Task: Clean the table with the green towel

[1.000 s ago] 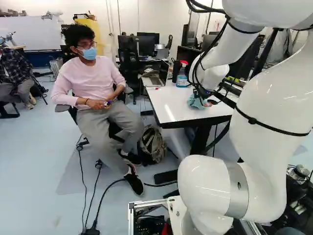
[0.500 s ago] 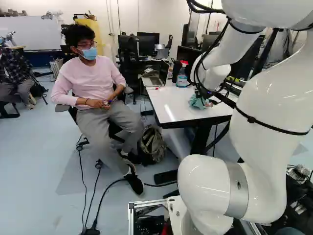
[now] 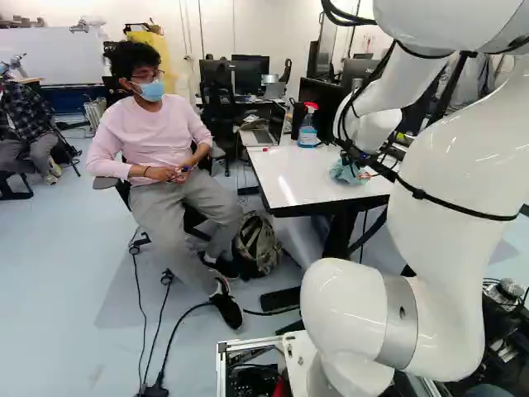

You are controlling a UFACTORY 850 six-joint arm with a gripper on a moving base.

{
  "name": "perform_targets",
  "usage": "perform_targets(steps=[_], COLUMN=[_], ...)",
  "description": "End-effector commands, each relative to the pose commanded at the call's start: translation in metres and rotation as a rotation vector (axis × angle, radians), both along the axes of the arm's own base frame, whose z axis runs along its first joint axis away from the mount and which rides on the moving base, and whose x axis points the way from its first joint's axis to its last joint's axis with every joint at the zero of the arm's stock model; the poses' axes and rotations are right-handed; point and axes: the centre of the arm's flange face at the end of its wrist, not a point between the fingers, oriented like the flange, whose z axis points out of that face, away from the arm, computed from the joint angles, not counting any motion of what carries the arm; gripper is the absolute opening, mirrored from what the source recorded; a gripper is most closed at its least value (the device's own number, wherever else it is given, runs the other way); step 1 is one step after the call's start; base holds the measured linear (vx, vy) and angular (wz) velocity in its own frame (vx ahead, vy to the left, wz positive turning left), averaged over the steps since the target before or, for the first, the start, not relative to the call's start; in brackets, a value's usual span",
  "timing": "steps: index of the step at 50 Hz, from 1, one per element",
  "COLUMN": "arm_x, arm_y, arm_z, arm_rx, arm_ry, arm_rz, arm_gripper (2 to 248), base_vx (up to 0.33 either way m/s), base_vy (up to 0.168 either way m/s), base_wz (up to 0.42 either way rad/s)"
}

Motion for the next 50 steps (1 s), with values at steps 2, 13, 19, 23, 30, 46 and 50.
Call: perform_targets(steps=[2,13,19,23,30,46,50], arm_x=[0.0,0.001,0.002,0.003,0.004,0.001,0.0], arm_y=[-0.003,-0.022,-0.033,-0.04,-0.052,-0.08,-0.084], arm_z=[0.0,0.0,0.0,0.0,-0.001,-0.001,-0.001], arm_rx=[0.0,-0.001,-0.002,-0.003,-0.004,-0.006,-0.006], arm_ry=[0.0,-0.002,-0.004,-0.005,-0.006,-0.01,-0.01], arm_rz=[-0.006,-0.039,-0.056,-0.067,-0.086,-0.133,-0.139], arm_gripper=[37,37,37,37,37,37,37], base_vx=[0.0,0.0,0.0,0.0,0.0,0.0,0.0], base_vy=[0.0,0.0,0.0,0.0,0.0,0.0,0.0], base_wz=[0.0,0.0,0.0,0.0,0.0,0.0,0.0])
